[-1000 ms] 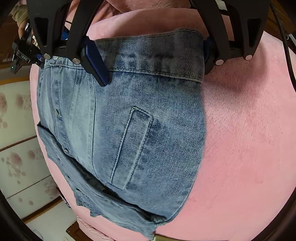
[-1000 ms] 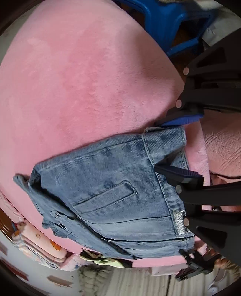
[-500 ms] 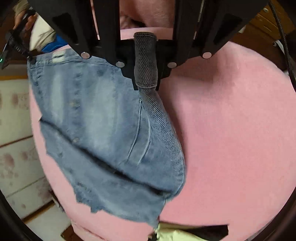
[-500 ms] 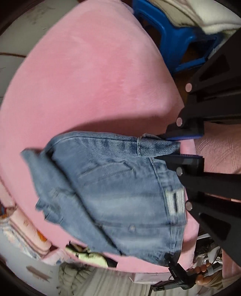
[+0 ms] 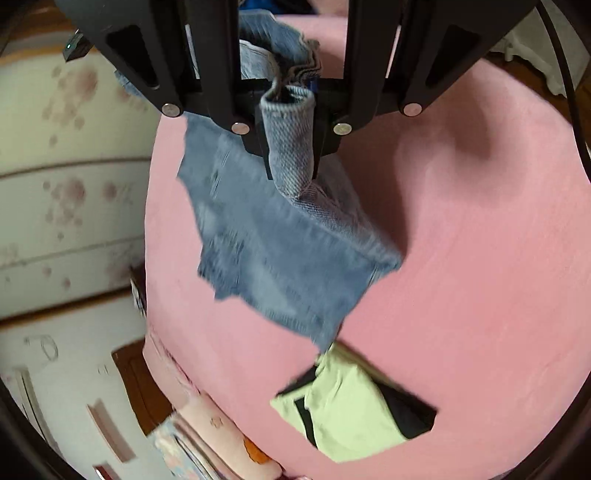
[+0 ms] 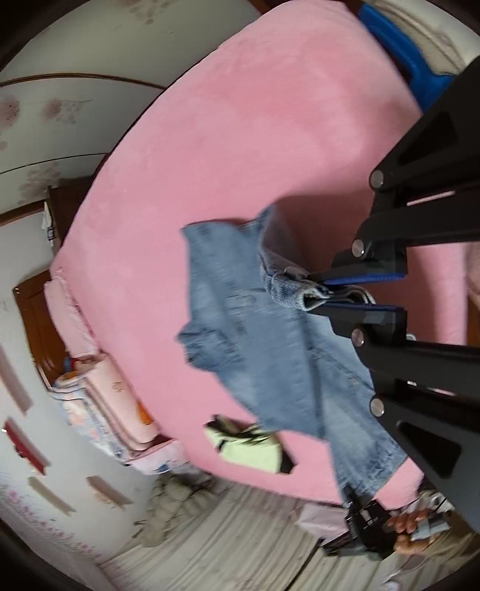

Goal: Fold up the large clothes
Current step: 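Lift the hem with both tools and fold it toward the collar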

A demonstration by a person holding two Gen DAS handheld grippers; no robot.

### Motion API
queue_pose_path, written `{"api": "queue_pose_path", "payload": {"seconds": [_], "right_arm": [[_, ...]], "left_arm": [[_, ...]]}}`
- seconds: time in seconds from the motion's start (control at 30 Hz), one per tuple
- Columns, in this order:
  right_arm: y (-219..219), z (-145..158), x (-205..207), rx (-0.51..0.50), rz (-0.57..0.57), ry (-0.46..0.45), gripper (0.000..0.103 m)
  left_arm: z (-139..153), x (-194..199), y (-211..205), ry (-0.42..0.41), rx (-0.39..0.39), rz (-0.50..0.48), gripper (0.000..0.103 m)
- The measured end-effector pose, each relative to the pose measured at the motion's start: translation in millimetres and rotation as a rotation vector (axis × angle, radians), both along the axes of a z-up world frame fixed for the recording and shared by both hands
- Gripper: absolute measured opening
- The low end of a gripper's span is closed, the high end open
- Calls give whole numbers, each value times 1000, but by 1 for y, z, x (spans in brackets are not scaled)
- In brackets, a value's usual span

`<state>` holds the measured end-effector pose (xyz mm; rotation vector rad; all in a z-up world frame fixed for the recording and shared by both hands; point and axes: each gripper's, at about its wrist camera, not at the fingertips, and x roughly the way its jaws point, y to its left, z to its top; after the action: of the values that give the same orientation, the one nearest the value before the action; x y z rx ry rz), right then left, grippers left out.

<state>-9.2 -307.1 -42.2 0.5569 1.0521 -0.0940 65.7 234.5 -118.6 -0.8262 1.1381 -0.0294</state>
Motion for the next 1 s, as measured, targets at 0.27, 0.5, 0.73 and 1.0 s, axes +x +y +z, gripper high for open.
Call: {"api": "queue_pose_path", "payload": {"seconds": [0.27,0.5,0.73,1.0], "right_arm": [[-44,-30,123,59,-57,16,7],[-64,-95,227,-43,-97,130,18],[-75,-143,264,-69,-60,177,31],[-62,-198,265,-103,75,258,31]], "left_arm": [[-11,125,-13,50,59,93,11],[-54,225,-22,100,183,137,60],[-54,262,-10,23,392,30,62],[-104,257,-38,2,484,-248,62]]}}
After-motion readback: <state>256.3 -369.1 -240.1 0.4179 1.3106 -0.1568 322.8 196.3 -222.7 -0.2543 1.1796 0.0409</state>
